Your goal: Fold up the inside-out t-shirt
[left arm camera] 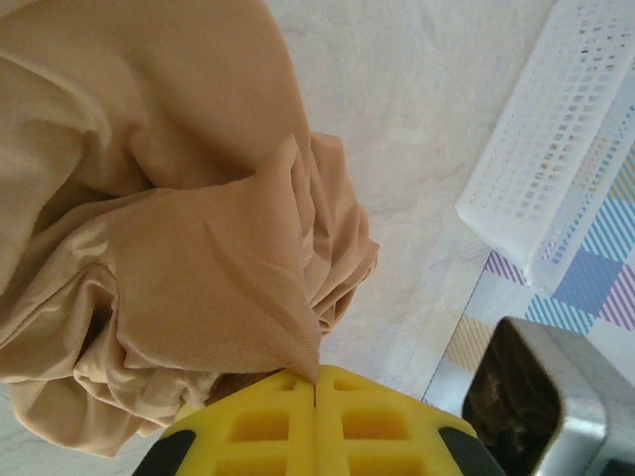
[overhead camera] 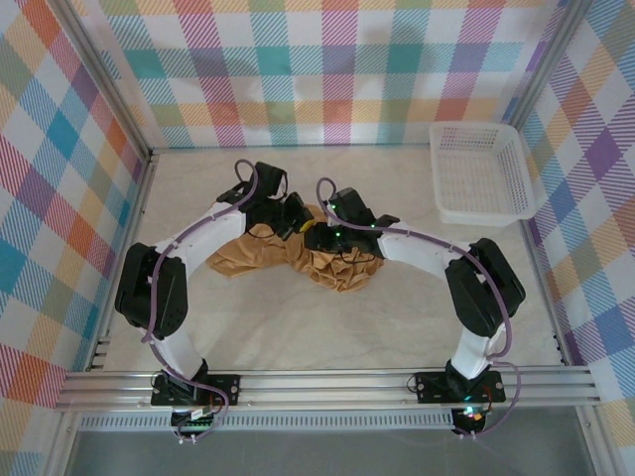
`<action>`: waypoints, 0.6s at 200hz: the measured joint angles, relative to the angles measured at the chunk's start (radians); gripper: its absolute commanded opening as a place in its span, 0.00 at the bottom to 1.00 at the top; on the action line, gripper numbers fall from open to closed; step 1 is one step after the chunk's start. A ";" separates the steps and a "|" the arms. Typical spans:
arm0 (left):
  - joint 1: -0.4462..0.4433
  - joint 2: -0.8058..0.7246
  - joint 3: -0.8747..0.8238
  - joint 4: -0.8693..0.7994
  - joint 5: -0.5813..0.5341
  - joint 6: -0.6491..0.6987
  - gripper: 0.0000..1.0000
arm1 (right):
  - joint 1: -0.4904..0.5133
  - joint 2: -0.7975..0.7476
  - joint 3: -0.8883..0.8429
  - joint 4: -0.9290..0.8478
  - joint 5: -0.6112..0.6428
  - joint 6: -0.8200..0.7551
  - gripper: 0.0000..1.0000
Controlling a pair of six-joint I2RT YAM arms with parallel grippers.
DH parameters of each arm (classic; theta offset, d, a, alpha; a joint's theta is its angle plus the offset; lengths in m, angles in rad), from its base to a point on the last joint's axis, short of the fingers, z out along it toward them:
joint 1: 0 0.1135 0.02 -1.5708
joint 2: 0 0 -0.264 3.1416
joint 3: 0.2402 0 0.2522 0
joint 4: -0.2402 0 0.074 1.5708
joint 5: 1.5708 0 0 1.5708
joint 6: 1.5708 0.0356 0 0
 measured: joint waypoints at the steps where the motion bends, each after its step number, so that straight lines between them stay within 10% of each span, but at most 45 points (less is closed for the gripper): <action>1: 0.000 0.000 0.000 0.000 0.000 -0.001 0.00 | 0.000 0.001 0.000 0.002 0.002 -0.001 0.38; 36: 0.011 0.000 0.000 0.000 0.000 -0.013 0.00 | 0.000 0.046 -0.001 0.045 0.088 -0.001 0.35; 69: 0.017 0.000 0.000 0.001 0.000 -0.020 0.00 | 0.002 0.069 -0.003 0.070 0.160 0.005 0.00; 120: 0.042 0.050 0.048 0.002 0.000 -0.021 0.00 | 0.035 -0.001 -0.051 0.064 0.195 -0.013 0.00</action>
